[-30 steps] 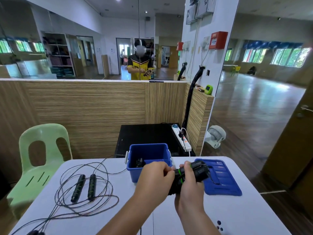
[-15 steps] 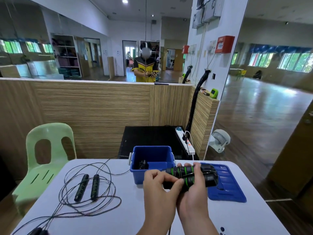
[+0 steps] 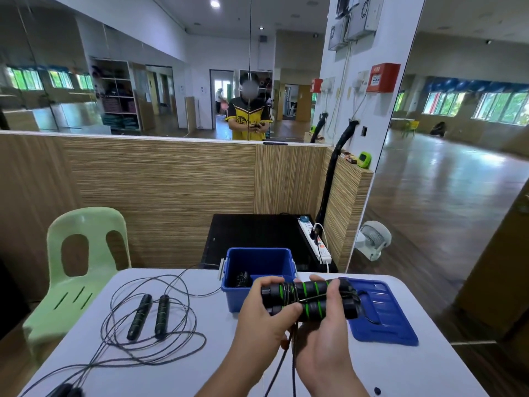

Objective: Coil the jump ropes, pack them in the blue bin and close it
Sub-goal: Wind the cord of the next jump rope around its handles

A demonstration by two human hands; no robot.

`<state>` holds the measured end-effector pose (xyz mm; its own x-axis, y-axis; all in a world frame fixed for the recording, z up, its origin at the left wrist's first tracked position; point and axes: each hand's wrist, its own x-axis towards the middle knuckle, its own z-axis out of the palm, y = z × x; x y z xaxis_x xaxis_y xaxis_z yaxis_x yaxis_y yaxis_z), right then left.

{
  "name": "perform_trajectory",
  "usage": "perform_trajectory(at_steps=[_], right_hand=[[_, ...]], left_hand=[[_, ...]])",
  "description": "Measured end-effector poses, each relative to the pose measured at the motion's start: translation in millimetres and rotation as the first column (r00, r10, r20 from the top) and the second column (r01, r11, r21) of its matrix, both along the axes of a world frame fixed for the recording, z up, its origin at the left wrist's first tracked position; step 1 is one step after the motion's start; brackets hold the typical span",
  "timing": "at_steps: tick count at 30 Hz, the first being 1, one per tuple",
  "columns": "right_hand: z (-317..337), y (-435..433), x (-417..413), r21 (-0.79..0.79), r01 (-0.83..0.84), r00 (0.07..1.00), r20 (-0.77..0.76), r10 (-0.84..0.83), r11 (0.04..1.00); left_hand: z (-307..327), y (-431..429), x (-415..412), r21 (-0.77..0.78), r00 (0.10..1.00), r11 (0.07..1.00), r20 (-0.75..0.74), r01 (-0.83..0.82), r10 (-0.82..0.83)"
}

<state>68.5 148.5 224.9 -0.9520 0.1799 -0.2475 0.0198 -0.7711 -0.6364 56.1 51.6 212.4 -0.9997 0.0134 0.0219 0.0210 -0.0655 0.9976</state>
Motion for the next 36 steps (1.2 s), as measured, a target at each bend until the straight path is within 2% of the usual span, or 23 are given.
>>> perform_trajectory(at_steps=[4,7,9,11,15,20,23,32,36], right_hand=[[-3,4,3,0.174,-0.162,0.985,0.089,0.149,0.971],[-4,8,8,0.437,-0.294,0.955,0.169,0.244,0.850],[-7,7,12,0.544,-0.348,0.937,0.238,0.257,0.763],[-13,5,16,0.596,-0.369,0.929,0.261,0.262,0.713],[-26,2,19,0.743,-0.301,0.951,0.185,0.250,0.598],[-32,11,13,0.808,-0.324,0.925,0.162,0.343,0.493],[-34,10,15,0.806,-0.358,0.903,0.171,0.394,0.470],[-37,11,17,0.865,-0.347,0.868,0.150,0.474,0.363],[-41,14,17,0.863,-0.364,0.859,0.166,0.484,0.350]], left_hand=[[-2,-1,-2,0.056,0.999,0.997,-0.004,-0.052,0.052],[-2,-5,-7,0.077,0.998,0.995,-0.025,-0.058,0.061],[0,-8,-11,0.097,0.997,0.992,-0.021,-0.075,0.077],[0,-9,-15,0.110,0.996,0.990,-0.017,-0.085,0.088],[-3,-7,-17,0.130,0.997,0.989,0.023,-0.075,0.073],[-7,-2,-18,0.172,0.982,0.974,0.143,-0.149,0.124],[-6,-1,-20,0.148,0.967,0.969,0.193,-0.199,0.169],[-8,2,-20,0.117,0.950,0.947,0.137,-0.298,0.282],[-2,4,-21,0.108,0.944,0.943,0.138,-0.315,0.299]])
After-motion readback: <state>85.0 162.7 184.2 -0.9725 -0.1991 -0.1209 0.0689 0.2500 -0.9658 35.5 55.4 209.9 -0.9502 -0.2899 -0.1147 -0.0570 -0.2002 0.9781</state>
